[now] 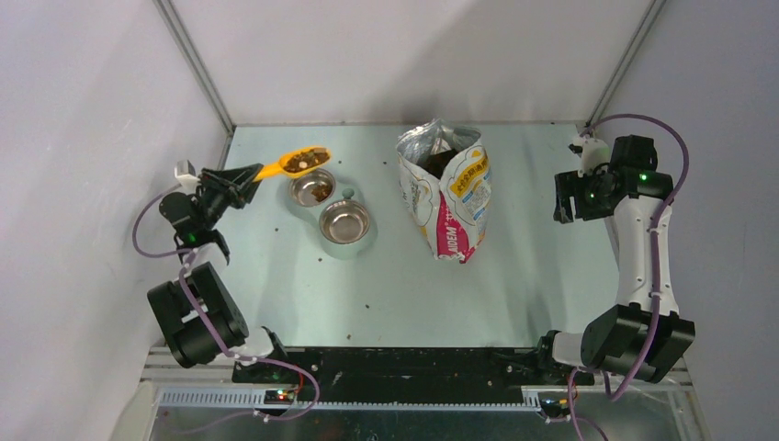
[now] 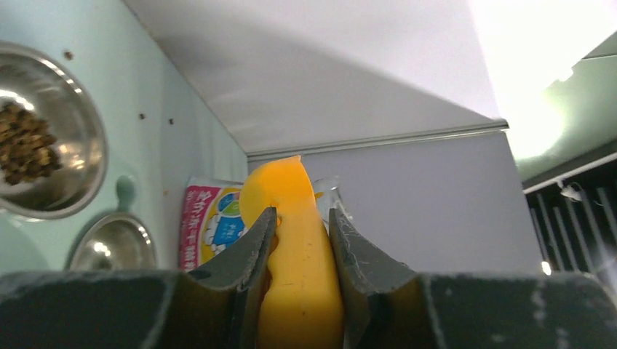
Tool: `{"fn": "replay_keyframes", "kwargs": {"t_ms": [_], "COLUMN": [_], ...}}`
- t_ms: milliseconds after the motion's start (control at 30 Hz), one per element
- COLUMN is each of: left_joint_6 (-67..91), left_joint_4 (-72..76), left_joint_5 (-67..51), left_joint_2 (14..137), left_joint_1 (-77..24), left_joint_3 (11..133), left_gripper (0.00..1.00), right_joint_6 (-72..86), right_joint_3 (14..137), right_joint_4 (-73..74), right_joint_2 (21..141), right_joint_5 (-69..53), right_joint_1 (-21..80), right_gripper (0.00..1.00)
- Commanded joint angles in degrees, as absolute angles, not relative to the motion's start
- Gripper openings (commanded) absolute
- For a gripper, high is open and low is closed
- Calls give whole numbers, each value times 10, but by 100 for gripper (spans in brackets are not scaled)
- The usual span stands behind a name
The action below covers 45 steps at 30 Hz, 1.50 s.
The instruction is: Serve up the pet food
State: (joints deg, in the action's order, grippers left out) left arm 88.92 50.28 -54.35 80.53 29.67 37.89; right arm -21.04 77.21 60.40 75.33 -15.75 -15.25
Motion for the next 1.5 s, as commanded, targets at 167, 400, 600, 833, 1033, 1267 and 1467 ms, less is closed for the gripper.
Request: {"fn": "replay_keyframes", "kwargs": {"t_ms": [167,400,600,833,1033,1267,1467], "left_joint_6": [748,660,603,521,456,355,274], "left_joint_4": [405,299,238,138,42,-107,-176], "left_joint_5": [-535,-518,-482,-440,-374,-239,-175], "left_joint_2": [772,792,829,877,894,887,890], "left_joint_1": [353,363,363,345,295,254,203], "left_joint_3": [349,361,389,457,509,595,670], "left_gripper": [0,0,0,0,0,0,0], "right_joint_6": [-176,-175,-159,-156,-152,-146,-143], "right_joint_3": [777,776,765,752,732,716,715], "right_joint_4": [578,578,564,559,558,558,552], "right_joint_2": [744,745,741,722,700,680,676], "right_joint_5": [-198,-201,-210,-207,-204,-200,-206], "right_joint_1": [-155,-155,-155,-156,-159,-165,-169], "right_gripper": [71,71,71,71,72,72,72]}}
